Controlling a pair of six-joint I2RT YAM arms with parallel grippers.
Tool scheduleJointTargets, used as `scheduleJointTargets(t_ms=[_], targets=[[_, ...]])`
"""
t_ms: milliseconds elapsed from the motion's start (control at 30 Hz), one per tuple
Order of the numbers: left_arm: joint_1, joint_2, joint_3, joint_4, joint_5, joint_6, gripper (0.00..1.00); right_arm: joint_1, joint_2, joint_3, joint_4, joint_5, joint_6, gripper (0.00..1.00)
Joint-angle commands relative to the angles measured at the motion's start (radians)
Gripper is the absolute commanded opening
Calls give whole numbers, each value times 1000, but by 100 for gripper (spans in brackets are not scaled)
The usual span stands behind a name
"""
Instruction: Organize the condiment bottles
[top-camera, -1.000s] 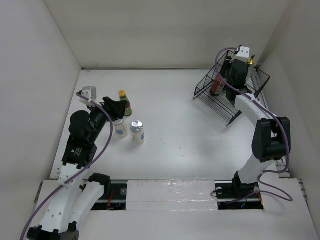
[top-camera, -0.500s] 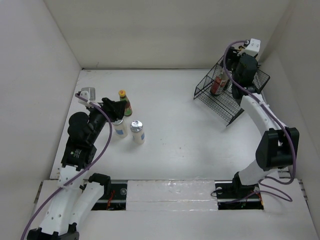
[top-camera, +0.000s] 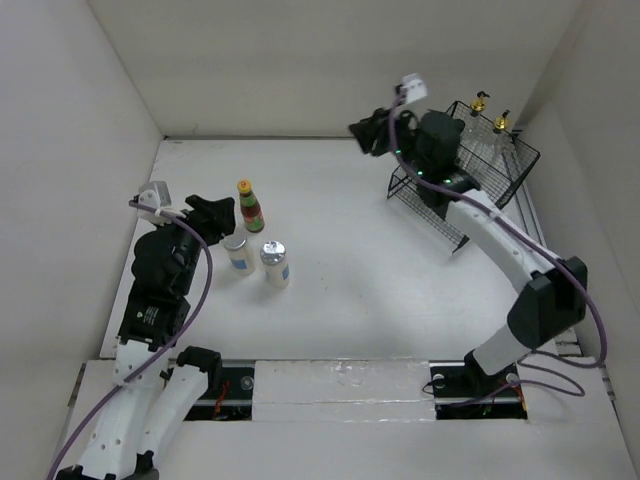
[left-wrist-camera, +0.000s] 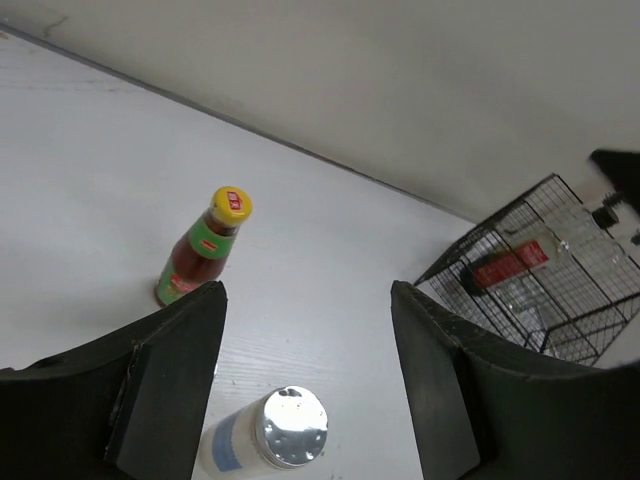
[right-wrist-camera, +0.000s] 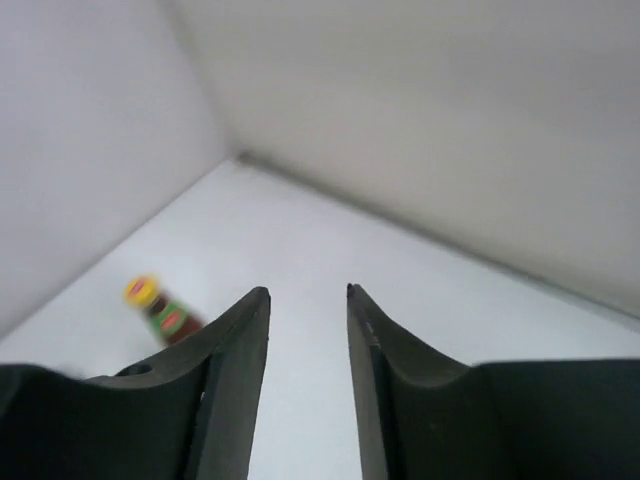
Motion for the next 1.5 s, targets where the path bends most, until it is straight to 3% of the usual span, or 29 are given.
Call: scheduleJointTargets(t_ms=[0,67,233,500,700,1000,1100,1200,1300,1333,1367,1467], targets=[[5,-33,37,-10,-127,-46,63,119,110,53,-57,-209,-1,44],[5,-46,37,-21,-185,-70,64,188,190,79,-57,-258,-17,61],[5,-84,47,-39,-237,-99,68,294,418,280,-152,-278,-56,76],[5,-84,38,-10,-170,-66,68,348,685,642,-310,-161,-109,80],[5,-84,37,-1,-150,-53,68,377,808,799,-387,-124,-130,80],[5,-84,37,8,-122,-44,68,405,857,842,-361,-157,-141,80],[5,-84,28,8,-122,-44,68,405,867,831,-292,-157,-109,73],[5,-84,28,8,-122,-35,68,405,857,768,-199,-147,-45,58],[5,-84,28,8,-113,-35,68,414,831,689,-47,-134,38,52],[5,-84,28,8,-113,-35,68,414,831,675,7,-123,54,46],[5,-84,28,8,-113,-35,68,414,831,675,21,-114,68,39],[5,-84,28,18,-104,-35,68,414,831,675,21,-103,80,33]])
